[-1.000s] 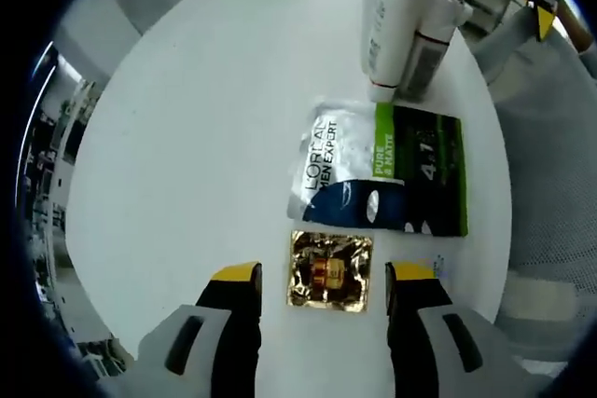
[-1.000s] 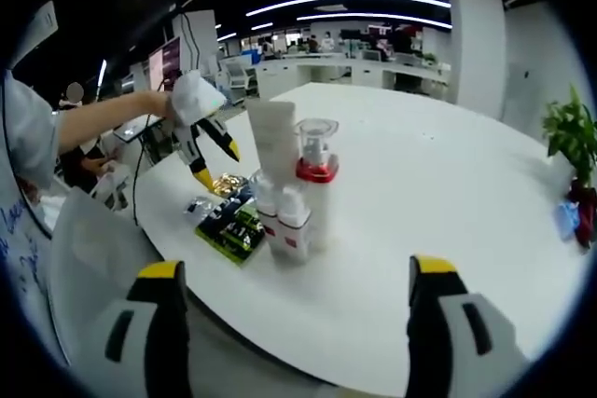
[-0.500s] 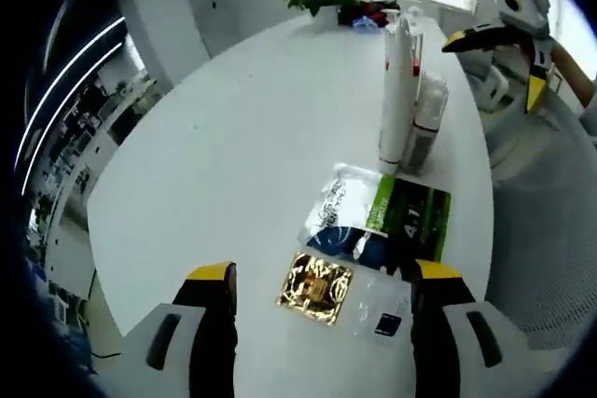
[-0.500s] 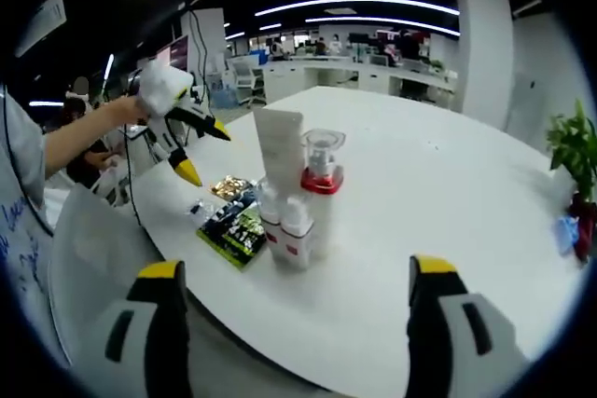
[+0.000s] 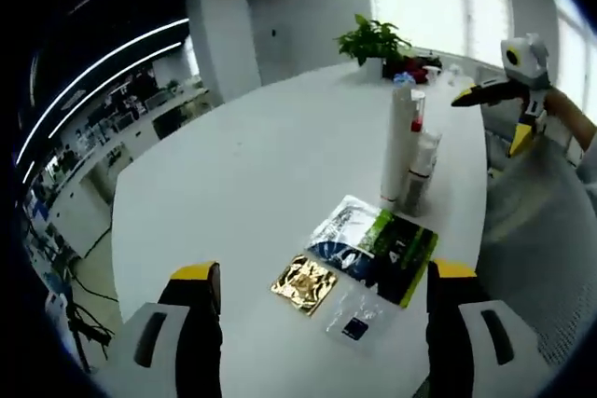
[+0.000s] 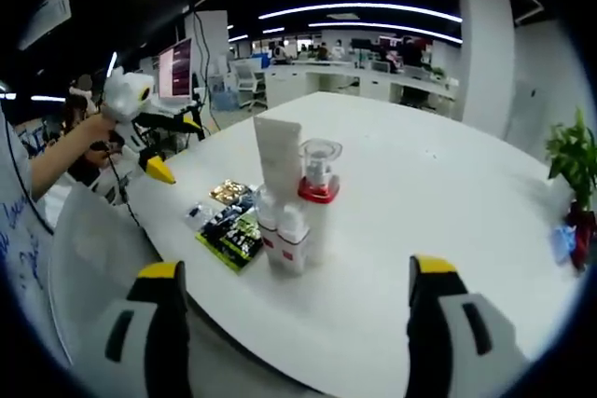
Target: Arrange the skincare products in the storage area until every visible bottle or jar stands upright without overlapping.
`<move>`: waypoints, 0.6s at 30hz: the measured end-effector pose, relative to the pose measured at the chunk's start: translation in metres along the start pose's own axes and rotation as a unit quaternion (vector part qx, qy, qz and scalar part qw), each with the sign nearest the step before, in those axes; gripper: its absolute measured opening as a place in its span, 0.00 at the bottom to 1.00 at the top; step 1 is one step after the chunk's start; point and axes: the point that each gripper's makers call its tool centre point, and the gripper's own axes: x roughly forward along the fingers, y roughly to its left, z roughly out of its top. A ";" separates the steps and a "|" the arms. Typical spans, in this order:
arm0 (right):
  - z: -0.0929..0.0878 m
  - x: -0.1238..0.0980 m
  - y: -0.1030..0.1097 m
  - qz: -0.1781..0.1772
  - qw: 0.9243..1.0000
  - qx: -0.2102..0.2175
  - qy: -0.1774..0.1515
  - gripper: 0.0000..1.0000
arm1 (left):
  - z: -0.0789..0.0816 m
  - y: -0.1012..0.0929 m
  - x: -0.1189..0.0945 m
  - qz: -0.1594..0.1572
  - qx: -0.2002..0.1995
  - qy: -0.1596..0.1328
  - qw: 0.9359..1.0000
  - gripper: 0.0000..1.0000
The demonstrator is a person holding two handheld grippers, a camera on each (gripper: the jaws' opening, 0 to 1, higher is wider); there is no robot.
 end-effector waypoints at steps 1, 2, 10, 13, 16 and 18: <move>0.000 0.000 0.000 0.000 1.000 0.001 -0.001 1.00 | 0.000 0.000 -0.004 0.007 -0.007 -0.008 1.000 0.90; 0.000 -0.001 0.000 0.000 1.000 0.001 -0.002 1.00 | -0.001 0.000 -0.007 0.012 -0.010 -0.013 1.000 0.90; 0.006 -0.002 0.003 -0.001 1.000 -0.001 -0.005 1.00 | -0.011 -0.001 -0.032 0.052 -0.031 -0.029 0.998 0.93; 0.010 -0.001 0.005 0.001 1.000 -0.005 -0.007 1.00 | -0.014 -0.005 -0.038 0.065 -0.031 -0.030 0.997 0.93; 0.012 0.000 0.006 0.002 1.000 -0.005 -0.009 1.00 | -0.014 -0.008 -0.042 0.072 -0.039 -0.036 0.996 0.94; 0.012 0.000 0.006 0.002 1.000 -0.003 -0.009 1.00 | -0.014 -0.010 -0.046 0.079 -0.041 -0.039 0.995 0.94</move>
